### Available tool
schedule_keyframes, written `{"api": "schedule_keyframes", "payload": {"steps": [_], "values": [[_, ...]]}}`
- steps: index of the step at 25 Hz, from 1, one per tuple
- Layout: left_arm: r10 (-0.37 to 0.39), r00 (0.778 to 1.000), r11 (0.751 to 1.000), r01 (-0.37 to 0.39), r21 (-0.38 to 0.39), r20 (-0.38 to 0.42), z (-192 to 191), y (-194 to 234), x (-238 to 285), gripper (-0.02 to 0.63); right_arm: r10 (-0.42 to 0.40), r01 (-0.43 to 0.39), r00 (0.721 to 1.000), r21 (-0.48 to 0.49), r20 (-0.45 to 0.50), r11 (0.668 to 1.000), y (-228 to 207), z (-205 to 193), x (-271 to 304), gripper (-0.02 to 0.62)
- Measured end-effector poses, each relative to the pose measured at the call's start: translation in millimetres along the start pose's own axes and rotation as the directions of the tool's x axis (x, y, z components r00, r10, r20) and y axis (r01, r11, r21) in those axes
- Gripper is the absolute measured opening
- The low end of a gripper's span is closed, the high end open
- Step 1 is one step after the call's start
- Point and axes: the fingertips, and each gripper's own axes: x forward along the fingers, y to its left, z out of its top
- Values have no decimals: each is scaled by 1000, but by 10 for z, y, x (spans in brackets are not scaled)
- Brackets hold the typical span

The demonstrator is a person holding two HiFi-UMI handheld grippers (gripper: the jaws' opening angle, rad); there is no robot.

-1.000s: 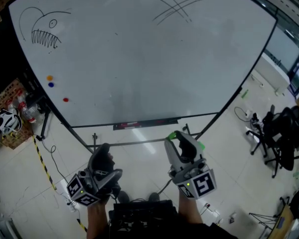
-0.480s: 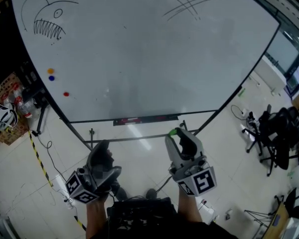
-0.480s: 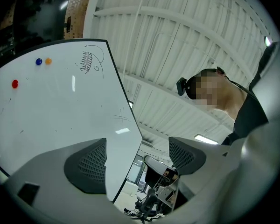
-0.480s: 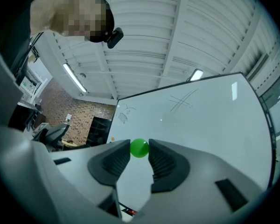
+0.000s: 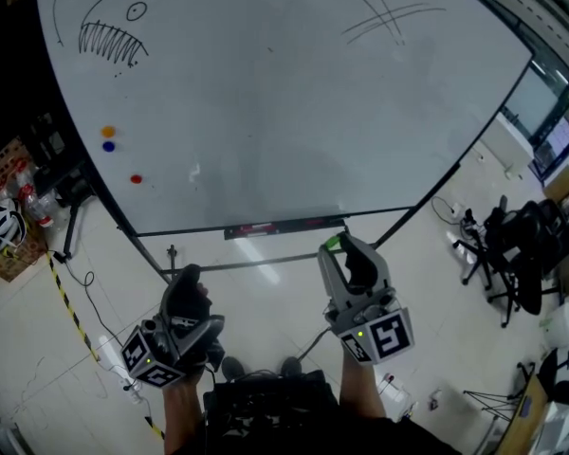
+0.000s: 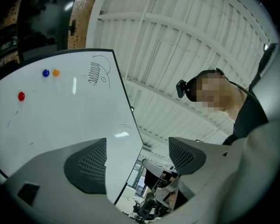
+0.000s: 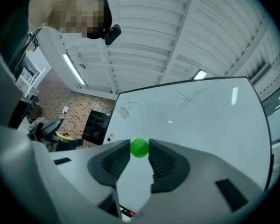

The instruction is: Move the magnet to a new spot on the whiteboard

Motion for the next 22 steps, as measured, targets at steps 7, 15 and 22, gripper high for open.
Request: {"api": "schedule_keyframes", "payload": {"steps": [7,15,22], "values": [[-23,1000,999,23,-34,14,244,130,-187,414,-37,34,999,-89,-39,995,277,-5,211,140],[-16,999,999,18,-45,32,368,226,-309,414,-103,84,992,-227,-75,970,228,-5,428,140],[34,998,999,-35,11,48,425,369,-303,414,-134,96,984,-279,-120,955,-69,-249,824,140]]}}
